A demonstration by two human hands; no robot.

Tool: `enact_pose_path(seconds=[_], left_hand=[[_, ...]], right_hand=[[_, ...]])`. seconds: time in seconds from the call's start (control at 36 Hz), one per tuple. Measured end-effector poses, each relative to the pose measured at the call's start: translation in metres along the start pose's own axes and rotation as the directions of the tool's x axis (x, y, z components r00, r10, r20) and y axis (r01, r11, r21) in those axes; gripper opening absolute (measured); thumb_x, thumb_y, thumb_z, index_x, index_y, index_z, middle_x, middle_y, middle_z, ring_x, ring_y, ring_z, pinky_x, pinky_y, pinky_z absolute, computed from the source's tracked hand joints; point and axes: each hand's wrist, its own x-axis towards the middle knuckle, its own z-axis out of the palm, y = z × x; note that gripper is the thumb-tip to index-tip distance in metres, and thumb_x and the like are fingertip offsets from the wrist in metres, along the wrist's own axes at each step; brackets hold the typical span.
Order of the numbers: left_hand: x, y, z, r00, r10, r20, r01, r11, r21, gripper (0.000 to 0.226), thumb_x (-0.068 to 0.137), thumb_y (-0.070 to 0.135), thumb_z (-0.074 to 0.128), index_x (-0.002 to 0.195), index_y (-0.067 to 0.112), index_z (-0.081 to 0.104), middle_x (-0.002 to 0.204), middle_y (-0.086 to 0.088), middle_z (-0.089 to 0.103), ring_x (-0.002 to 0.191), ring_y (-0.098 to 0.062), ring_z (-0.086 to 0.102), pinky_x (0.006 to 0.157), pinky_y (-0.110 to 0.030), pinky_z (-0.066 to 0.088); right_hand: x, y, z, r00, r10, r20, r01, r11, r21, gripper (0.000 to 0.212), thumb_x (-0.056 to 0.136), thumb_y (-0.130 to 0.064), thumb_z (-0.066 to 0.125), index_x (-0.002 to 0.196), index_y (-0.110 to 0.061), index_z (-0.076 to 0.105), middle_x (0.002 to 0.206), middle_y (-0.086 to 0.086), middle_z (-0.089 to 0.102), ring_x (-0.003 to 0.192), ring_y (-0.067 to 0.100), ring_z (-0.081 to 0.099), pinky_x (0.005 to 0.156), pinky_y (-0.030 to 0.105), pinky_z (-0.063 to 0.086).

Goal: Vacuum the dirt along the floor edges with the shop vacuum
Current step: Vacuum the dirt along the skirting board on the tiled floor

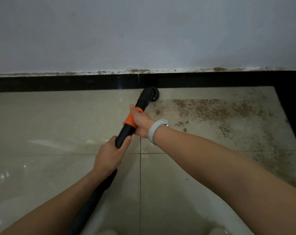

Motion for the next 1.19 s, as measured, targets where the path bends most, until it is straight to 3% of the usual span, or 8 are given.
enact_pose_path(seconds=[0.14, 0.31, 0.58, 0.64, 0.72, 0.81, 1.06, 1.19], left_hand=[[-0.008, -0.011, -0.004, 0.999, -0.039, -0.008, 0.038, 0.999, -0.022, 0.04, 0.089, 0.056, 0.051, 0.081, 0.017, 0.055, 0.063, -0.007, 0.064, 0.05, -0.021, 0.062, 0.06, -0.042, 0.054], [-0.023, -0.02, 0.0, 0.998, -0.062, 0.02, 0.063, 0.998, -0.021, 0.042, 0.089, 0.056, 0.05, 0.079, 0.016, 0.054, 0.061, -0.008, 0.062, 0.049, -0.019, 0.061, 0.055, -0.033, 0.049], [-0.032, -0.021, 0.006, 0.996, -0.038, 0.075, 0.04, 0.999, -0.029, 0.039, 0.09, 0.052, 0.052, 0.081, 0.015, 0.055, 0.063, -0.012, 0.063, 0.047, -0.018, 0.059, 0.053, -0.033, 0.049], [-0.028, -0.019, 0.007, 0.997, -0.04, 0.068, 0.043, 0.998, -0.039, 0.039, 0.09, 0.052, 0.052, 0.079, 0.014, 0.054, 0.058, -0.008, 0.061, 0.045, -0.015, 0.058, 0.05, -0.029, 0.047], [-0.016, -0.015, 0.007, 0.998, -0.033, 0.053, 0.036, 0.998, -0.06, 0.041, 0.09, 0.052, 0.052, 0.076, 0.014, 0.054, 0.053, -0.003, 0.06, 0.042, -0.015, 0.057, 0.052, -0.029, 0.047], [-0.003, -0.006, 0.008, 0.998, -0.016, 0.06, 0.02, 0.997, -0.071, 0.04, 0.091, 0.052, 0.052, 0.077, 0.015, 0.054, 0.054, -0.004, 0.06, 0.042, -0.014, 0.057, 0.052, -0.028, 0.046], [-0.004, -0.003, 0.011, 0.994, -0.002, 0.106, 0.01, 0.998, -0.068, 0.04, 0.09, 0.053, 0.051, 0.08, 0.015, 0.054, 0.057, -0.005, 0.061, 0.043, -0.015, 0.057, 0.054, -0.033, 0.05], [-0.005, -0.003, 0.016, 0.993, 0.007, 0.116, 0.001, 0.998, -0.062, 0.041, 0.09, 0.054, 0.051, 0.081, 0.014, 0.054, 0.057, -0.006, 0.061, 0.043, -0.015, 0.057, 0.055, -0.034, 0.05]], right_hand=[[-0.001, 0.01, 0.01, 0.998, 0.051, 0.038, -0.05, 0.998, -0.034, 0.036, 0.096, -0.039, 0.055, 0.113, -0.011, 0.04, 0.092, 0.009, 0.053, 0.073, 0.024, 0.062, 0.068, 0.042, 0.052], [-0.002, 0.028, 0.009, 0.997, 0.072, 0.011, -0.071, 0.997, -0.032, 0.048, 0.096, -0.04, 0.055, 0.129, -0.01, 0.037, 0.091, 0.007, 0.052, 0.069, 0.024, 0.061, 0.066, 0.042, 0.052], [0.007, 0.042, -0.006, 0.995, 0.084, -0.055, -0.086, 0.996, -0.024, 0.049, 0.096, -0.042, 0.053, 0.13, -0.011, 0.035, 0.089, 0.007, 0.052, 0.067, 0.023, 0.062, 0.076, 0.043, 0.056], [0.008, 0.039, -0.002, 0.995, 0.071, -0.069, -0.073, 0.997, -0.031, 0.051, 0.095, -0.043, 0.054, 0.129, -0.011, 0.036, 0.096, 0.008, 0.055, 0.074, 0.025, 0.064, 0.078, 0.045, 0.056], [0.008, 0.027, 0.004, 0.996, 0.041, -0.085, -0.045, 0.998, -0.048, 0.055, 0.092, -0.048, 0.056, 0.13, -0.012, 0.038, 0.118, 0.012, 0.055, 0.1, 0.034, 0.064, 0.086, 0.052, 0.055], [0.012, 0.013, 0.004, 0.996, 0.02, -0.086, -0.024, 0.998, -0.049, 0.053, 0.092, -0.048, 0.056, 0.128, -0.014, 0.04, 0.121, 0.013, 0.056, 0.106, 0.035, 0.062, 0.088, 0.052, 0.054], [0.012, 0.013, -0.012, 0.996, 0.035, -0.08, -0.039, 0.998, -0.048, 0.046, 0.096, -0.043, 0.052, 0.126, -0.011, 0.038, 0.091, 0.008, 0.054, 0.071, 0.025, 0.063, 0.075, 0.045, 0.055], [0.01, 0.015, -0.018, 0.996, 0.025, -0.083, -0.028, 0.999, -0.031, 0.049, 0.095, -0.044, 0.053, 0.128, -0.01, 0.037, 0.098, 0.011, 0.055, 0.078, 0.028, 0.064, 0.07, 0.043, 0.055]])
